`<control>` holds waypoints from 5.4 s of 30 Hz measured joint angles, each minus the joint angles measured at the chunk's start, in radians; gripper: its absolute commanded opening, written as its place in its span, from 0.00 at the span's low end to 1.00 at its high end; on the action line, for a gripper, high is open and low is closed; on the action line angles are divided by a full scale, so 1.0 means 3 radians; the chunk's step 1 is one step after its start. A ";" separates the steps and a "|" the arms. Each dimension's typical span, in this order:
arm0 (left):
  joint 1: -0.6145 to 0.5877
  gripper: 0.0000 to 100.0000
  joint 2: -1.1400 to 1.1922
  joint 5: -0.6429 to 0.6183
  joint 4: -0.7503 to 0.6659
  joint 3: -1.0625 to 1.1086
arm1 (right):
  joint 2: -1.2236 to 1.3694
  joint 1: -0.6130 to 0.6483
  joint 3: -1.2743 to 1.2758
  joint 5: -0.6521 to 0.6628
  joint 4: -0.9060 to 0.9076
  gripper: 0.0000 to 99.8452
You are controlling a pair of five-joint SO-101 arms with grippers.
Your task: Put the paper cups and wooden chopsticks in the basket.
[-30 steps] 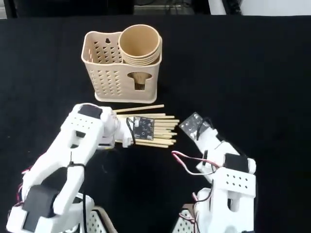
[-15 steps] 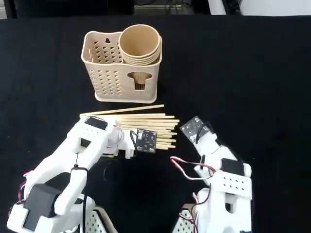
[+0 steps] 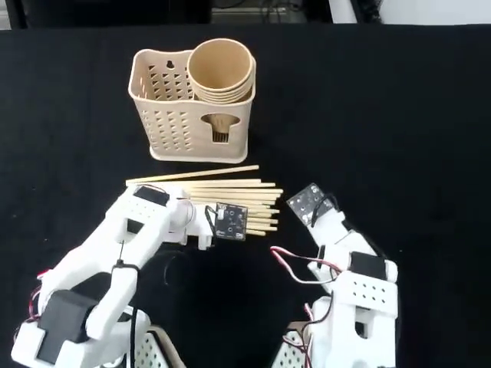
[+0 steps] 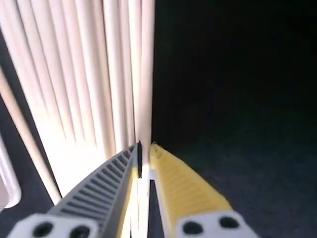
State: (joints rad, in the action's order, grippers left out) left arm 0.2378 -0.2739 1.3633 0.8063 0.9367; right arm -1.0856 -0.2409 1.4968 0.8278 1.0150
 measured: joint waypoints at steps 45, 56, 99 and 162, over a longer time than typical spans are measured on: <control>-0.1826 0.03 -0.4767 -0.3529 0.1565 0.0307 | 0.0363 0.2061 -0.1611 0.0583 0.1821 0.02; -0.2204 0.03 -0.4460 -0.4997 0.0307 0.0005 | 0.2583 0.3427 -0.2588 0.0583 0.1345 0.02; -0.0772 0.03 -0.1033 -0.5217 -0.2030 -0.1616 | 0.2839 0.3237 -0.2199 0.0281 0.0885 0.02; -0.3048 0.21 -0.5017 -0.5217 0.0650 0.0210 | 0.2864 0.3365 -0.2839 0.0281 0.0118 0.17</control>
State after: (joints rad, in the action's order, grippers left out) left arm -0.6767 -1.7791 -0.2018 1.0012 0.9996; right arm -0.2263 0.7687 0.6452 0.9122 1.0503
